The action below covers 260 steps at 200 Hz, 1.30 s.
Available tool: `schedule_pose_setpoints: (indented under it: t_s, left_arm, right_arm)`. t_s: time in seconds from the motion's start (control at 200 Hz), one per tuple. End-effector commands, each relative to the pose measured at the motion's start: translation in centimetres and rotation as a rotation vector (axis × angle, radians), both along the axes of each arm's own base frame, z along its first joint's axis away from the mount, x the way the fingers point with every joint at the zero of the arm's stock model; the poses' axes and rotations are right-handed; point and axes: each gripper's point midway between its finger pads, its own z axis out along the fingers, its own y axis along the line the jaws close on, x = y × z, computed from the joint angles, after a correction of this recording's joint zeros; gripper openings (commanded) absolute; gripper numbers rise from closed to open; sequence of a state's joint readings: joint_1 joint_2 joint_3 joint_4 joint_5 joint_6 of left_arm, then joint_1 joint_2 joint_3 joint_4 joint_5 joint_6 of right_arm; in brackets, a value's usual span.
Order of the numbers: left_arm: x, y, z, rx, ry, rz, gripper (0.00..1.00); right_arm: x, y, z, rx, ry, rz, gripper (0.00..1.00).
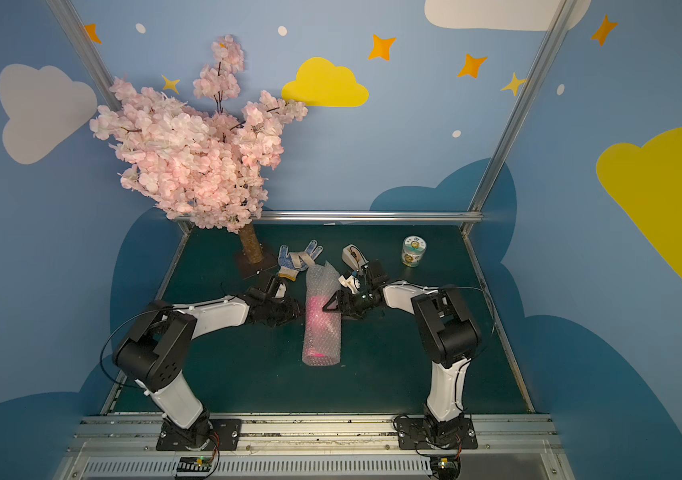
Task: Wrap wine glasses in bubble wrap
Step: Pick up the bubble wrap from the center of the board.
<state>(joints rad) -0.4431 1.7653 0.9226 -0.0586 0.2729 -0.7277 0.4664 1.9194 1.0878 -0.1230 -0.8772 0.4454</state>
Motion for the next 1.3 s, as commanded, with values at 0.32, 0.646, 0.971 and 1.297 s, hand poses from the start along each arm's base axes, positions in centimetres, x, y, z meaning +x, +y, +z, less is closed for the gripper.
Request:
schedule_pose_setpoints:
  t_s: [0.32,0.646,0.971,1.297]
  left_arm:
    - [1.9,-3.4,3.9,-0.141,-0.146,-0.165,0.48]
    - [3.3,-4.2,8.8,-0.181,-0.392,-0.224,0.50]
    - [4.5,-3.3,9.7,-0.108,-0.608,-0.257,0.56]
    - [4.2,-2.7,9.6,-0.065,-0.787,-0.304,0.56]
  right_arm:
    - [1.3,3.3,4.2,0.207,-0.131,0.041,0.84]
    - [0.7,1.5,11.1,0.143,-0.511,0.075,0.84]
    - [-2.3,1.1,7.6,0.023,-0.697,0.178,0.84]
    - [-2.9,1.0,9.8,-0.044,-0.996,0.148,0.84]
